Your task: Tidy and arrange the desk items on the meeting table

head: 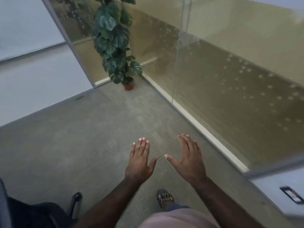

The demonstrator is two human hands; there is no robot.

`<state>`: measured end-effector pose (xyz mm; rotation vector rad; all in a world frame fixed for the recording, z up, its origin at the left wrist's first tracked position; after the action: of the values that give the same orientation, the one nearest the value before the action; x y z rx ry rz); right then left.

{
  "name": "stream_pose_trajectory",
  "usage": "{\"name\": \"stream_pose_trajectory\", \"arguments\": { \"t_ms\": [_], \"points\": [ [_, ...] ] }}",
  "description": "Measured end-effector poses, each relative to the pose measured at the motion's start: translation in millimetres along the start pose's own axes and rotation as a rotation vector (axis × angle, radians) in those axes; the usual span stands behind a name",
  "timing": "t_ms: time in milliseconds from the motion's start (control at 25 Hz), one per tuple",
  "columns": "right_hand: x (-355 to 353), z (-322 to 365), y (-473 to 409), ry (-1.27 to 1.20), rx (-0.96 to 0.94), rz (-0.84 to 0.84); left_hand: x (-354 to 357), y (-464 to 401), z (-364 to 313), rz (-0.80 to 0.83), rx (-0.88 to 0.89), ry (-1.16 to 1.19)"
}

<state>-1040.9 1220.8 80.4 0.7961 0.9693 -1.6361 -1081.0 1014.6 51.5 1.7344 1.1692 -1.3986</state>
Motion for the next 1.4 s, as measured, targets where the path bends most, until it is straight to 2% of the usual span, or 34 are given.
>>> {"name": "stream_pose_trajectory", "arguments": {
  "t_ms": [80,200,440,600,640,800,880,1240,1400],
  "points": [
    [2,10,-31,-0.014,-0.047,-0.001,-6,-14,14,-0.008,-0.034,-0.028],
    [32,39,-108,-0.059,-0.137,0.056,-21,-46,66,-0.055,-0.181,0.004],
    [95,102,-193,-0.095,-0.268,0.103,-40,-88,152,-0.137,-0.290,0.005],
    [174,185,-277,-0.092,-0.337,0.198,-51,-123,276,-0.129,-0.429,0.005],
    [173,188,-278,-0.087,-0.337,0.197,-54,-126,275,-0.125,-0.420,-0.016],
    [227,283,-341,-0.073,-0.435,0.254,-80,-143,375,-0.151,-0.487,-0.025],
    [235,307,-361,-0.081,-0.457,0.262,-91,-152,394,-0.142,-0.487,-0.041],
    [347,469,-459,-0.083,-0.710,0.369,-141,-160,555,-0.297,-0.749,-0.014],
    [424,572,-511,-0.111,-0.853,0.458,-162,-161,662,-0.308,-0.901,-0.058]
  ]
}}
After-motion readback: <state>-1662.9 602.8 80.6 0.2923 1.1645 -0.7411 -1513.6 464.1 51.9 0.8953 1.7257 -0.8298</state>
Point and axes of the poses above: each hand's wrist, its own y-axis away from the middle knuckle, its own x-axis out of the palm, z = x × y, the point moved 10 cm from there along -y, towards the middle knuckle, and after that the axes turned 2 degrees about z, right-handed, at the moved point
